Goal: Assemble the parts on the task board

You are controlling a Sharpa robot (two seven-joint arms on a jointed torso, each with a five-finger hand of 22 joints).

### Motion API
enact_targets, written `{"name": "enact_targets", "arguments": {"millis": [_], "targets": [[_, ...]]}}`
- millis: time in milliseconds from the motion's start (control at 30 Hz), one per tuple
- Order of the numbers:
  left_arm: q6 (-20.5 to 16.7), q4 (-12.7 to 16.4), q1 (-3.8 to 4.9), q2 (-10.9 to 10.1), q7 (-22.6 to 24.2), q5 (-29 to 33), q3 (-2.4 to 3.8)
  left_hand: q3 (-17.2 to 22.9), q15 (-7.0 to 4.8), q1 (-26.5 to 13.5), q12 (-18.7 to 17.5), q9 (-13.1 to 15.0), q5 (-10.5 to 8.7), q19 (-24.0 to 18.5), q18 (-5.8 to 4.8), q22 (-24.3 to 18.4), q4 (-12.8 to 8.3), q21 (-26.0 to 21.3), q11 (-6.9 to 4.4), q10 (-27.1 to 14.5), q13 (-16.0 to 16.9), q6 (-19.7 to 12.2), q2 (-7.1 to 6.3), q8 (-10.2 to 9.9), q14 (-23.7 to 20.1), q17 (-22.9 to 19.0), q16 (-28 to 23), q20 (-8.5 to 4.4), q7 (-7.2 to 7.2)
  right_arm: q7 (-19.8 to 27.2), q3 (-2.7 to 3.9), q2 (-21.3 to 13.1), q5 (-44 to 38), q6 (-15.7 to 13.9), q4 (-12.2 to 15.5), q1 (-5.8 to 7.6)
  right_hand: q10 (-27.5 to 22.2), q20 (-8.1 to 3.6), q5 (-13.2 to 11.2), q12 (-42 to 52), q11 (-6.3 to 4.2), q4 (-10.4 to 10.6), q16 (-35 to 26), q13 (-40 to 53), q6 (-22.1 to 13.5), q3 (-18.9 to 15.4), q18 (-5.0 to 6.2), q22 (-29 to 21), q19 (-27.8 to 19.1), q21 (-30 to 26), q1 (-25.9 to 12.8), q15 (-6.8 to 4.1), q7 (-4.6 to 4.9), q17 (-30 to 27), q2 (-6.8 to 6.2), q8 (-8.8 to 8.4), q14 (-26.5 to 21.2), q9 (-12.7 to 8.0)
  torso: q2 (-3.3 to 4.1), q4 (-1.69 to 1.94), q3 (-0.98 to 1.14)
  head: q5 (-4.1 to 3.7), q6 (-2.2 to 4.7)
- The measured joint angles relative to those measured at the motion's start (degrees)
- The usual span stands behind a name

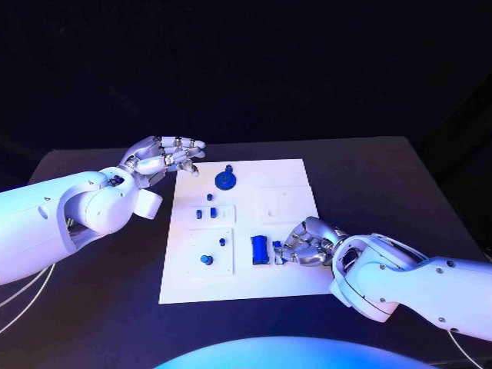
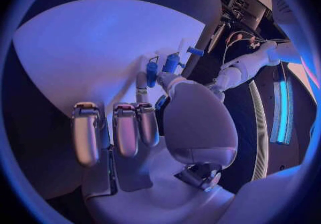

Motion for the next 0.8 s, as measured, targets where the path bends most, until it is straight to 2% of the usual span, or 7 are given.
{"name": "enact_targets", "arguments": {"millis": [67,200,367,433,800], "targets": [[0.04,0.0,0.0,0.0,-0.02,-0.05,0.0,0.0,0.0,0.0,0.0,0.0,0.0,0.0,0.0,-0.01,0.0,-0.13,0.0,0.0,0.0,0.0,0.0,0.0,0.0,0.0,0.0,0.0,0.0,-0.1,-0.01,0.03,-0.06,0.26,-0.04,-0.01,0.0,0.0,-0.65,-0.17,0.0,0.0,0.0,0.0,-0.1,-0.79,0.0,0.0,0.0,-0.24,-1.1,0.0,0.09,0.0,-0.4,0.0,0.0,-0.01,0.0,0.0,0.0,0.0,0.01],[0.08,0.0,0.0,0.0,-0.05,-0.1,0.0,0.0,0.0,0.0,0.0,0.0,0.0,0.0,0.0,-0.01,0.0,-0.13,0.0,0.0,0.0,0.0,0.0,0.0,0.0,0.0,0.0,0.0,0.0,-0.26,-0.04,0.09,-0.16,0.63,-0.09,-0.04,0.0,0.0,-0.19,-0.38,0.0,0.08,0.0,0.0,-0.1,-3.09,0.0,0.0,0.0,-0.44,-3.64,0.0,0.09,0.0,-1.13,0.0,0.0,-0.01,0.0,0.01,0.0,0.04,0.06],[0.13,-0.02,0.0,0.0,-0.09,-0.15,0.0,0.0,0.0,0.0,0.0,-0.01,0.0,0.0,0.0,-0.01,0.0,-0.13,0.0,0.0,0.0,0.0,0.0,0.0,0.0,-0.01,0.0,0.0,0.0,-0.27,-0.01,0.12,-0.29,0.75,-0.1,-0.03,0.0,0.0,-4.72,-0.7,0.0,0.13,0.0,0.0,-0.1,-7.0,0.0,-0.01,0.0,-0.47,-6.6,0.0,0.09,0.0,-0.96,0.0,0.0,-0.09,0.01,0.0,0.01,0.06,0.18],[0.14,-0.02,0.0,0.0,-0.11,-0.16,0.0,0.0,0.0,0.0,0.0,-0.01,0.0,0.0,0.0,-0.01,0.0,-0.13,0.0,0.0,0.0,0.0,0.0,0.0,0.0,-0.01,0.0,0.0,0.0,-0.26,-0.01,0.12,-0.31,0.76,-0.09,-0.03,0.0,0.0,-5.41,-0.7,0.0,0.15,0.0,0.0,-0.1,-8.0,0.0,-0.01,0.0,-0.47,-6.98,0.0,0.09,-0.01,-0.75,0.0,0.0,-0.09,0.01,0.0,0.01,0.08,0.21],[0.16,-0.04,0.0,-0.03,-0.2,-0.2,0.0,0.0,0.0,0.0,0.0,-0.02,0.0,0.0,0.0,0.0,0.0,-0.13,0.0,0.0,0.0,0.0,0.0,0.0,0.0,-0.01,0.0,0.0,0.0,-0.01,-0.06,-0.64,-0.53,0.77,1.08,-0.12,0.0,0.0,-5.06,-0.7,0.0,0.14,0.0,0.0,-0.19,-8.53,0.0,-0.01,0.0,-0.47,-7.42,0.0,0.18,-0.01,-0.3,-0.01,0.0,-0.17,0.01,0.0,0.02,0.12,0.16]]}}
